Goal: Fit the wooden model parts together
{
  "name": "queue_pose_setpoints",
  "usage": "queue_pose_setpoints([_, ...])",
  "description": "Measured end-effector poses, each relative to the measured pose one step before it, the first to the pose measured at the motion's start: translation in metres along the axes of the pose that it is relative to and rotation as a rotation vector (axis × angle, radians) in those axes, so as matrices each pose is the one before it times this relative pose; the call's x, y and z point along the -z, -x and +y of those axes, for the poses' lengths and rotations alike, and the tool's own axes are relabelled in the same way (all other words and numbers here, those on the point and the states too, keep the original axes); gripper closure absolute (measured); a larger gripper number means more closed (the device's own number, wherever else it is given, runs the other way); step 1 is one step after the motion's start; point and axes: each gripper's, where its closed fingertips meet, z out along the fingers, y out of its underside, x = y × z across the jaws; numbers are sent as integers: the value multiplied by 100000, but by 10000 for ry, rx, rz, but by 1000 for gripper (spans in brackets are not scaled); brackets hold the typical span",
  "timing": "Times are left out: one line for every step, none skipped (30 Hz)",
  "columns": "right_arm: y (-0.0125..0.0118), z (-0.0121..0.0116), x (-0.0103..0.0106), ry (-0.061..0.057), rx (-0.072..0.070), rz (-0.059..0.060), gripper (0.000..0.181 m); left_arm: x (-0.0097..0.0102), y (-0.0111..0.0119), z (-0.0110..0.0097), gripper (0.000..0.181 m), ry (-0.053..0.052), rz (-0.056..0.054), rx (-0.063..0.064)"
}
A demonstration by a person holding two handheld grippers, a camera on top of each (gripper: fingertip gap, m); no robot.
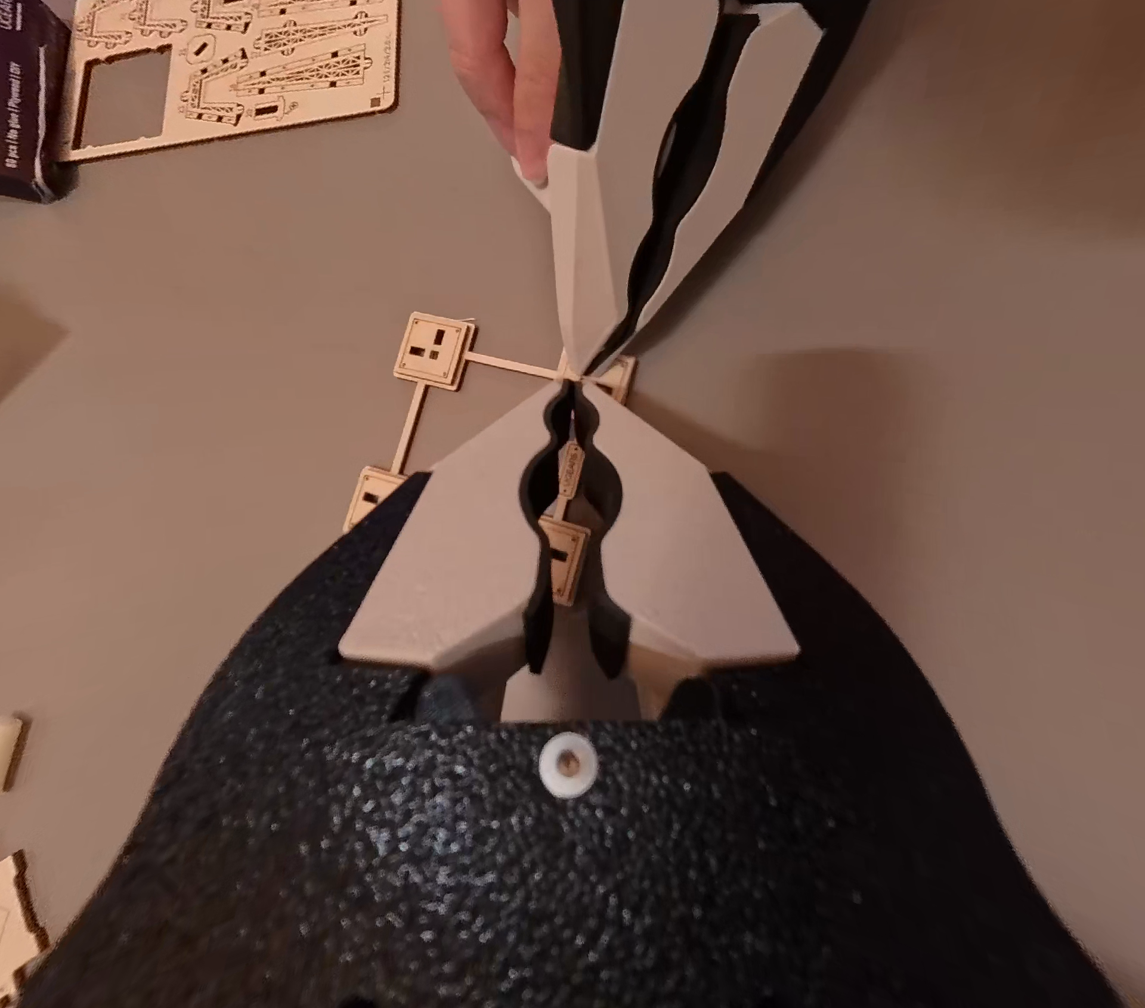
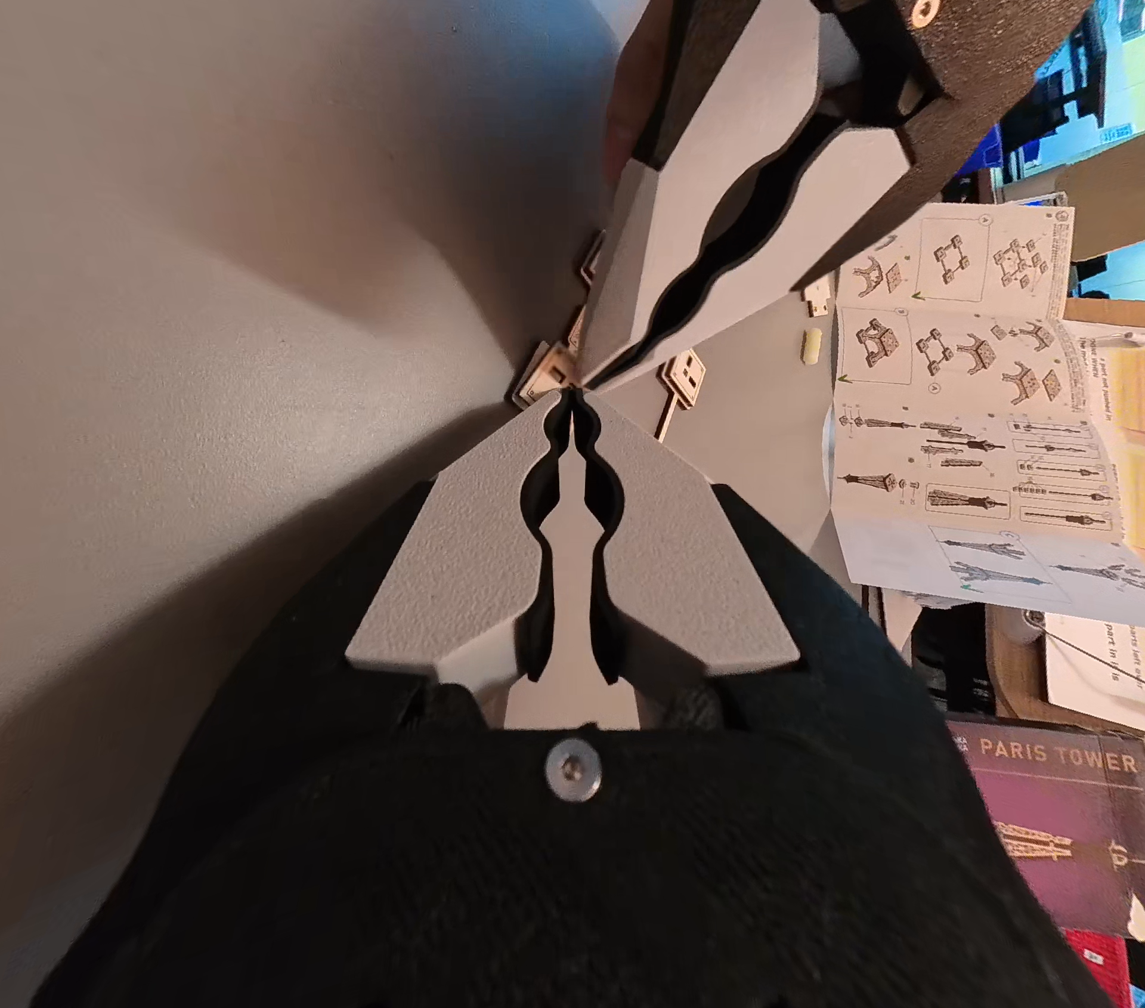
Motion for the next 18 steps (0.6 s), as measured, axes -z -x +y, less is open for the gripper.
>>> queue_pose_setpoints([-7, -2, -24, 22, 16, 0, 181, 18, 26, 29, 181, 15, -48, -43])
queue_pose_setpoints([15, -18, 7, 28, 31, -7, 181, 13, -1, 36, 181, 37, -30, -39])
queue_pose_setpoints([-5, -9, -6, 18, -1, -12, 181, 3, 8, 19, 181, 57, -7, -24])
queue_pose_setpoints([-15, -3, -6, 3, -13, -15, 181, -12, 5, 16, 181, 42, 12, -17])
queue_pose_setpoints([21, -19, 20, -10, -36, -20, 181, -23, 1, 8, 181, 27, 17, -23])
queue_pose_setpoints([-23, 7, 4, -18, -69, -27, 181, -19, -6, 6, 181, -12, 23, -14])
queue_pose_setpoints([6, 21, 2, -19, -127, -48, 181, -2, -23, -18, 181, -70, 58, 85])
queue_pose_setpoints([9, 28, 3, -16, -169, -75, 181, -23, -22, -40, 181, -129, 100, 198])
queue_pose_setpoints([-48, 21, -12, -34, -178, -66, 181, -72, 92, 21, 181, -167, 128, 238])
queue_pose_setpoints([-8, 29, 5, -28, -159, -68, 181, -42, 26, 2, 181, -154, 122, 270])
queue_pose_setpoints([-14, 30, 0, -3, -148, -79, 181, -22, 3, 4, 181, -98, 84, 198])
queue_pose_setpoints([-12, 24, -9, 26, -151, -75, 181, -19, 10, 11, 181, -48, 35, 74])
queue_pose_setpoints([-20, 39, 16, 52, -105, -66, 181, -10, 15, 20, 181, -1, 3, 28])
queue_pose_setpoints([-27, 52, 12, 77, -26, -58, 181, 0, 8, 26, 181, 33, -13, 56])
queue_pose_setpoints([-17, 43, 18, 74, 18, -55, 181, -10, 24, 16, 181, 51, -18, 70])
queue_pose_setpoints([50, -84, -122, 61, -22, -55, 181, -5, 15, 17, 181, 52, -39, 23])
queue_pose_setpoints([-17, 58, 11, 52, -66, -74, 181, -13, 2, 13, 181, 44, -69, 15])
queue_pose_setpoints([-14, 44, -3, 51, -23, -63, 181, 1, 12, 9, 181, 36, -76, 72])
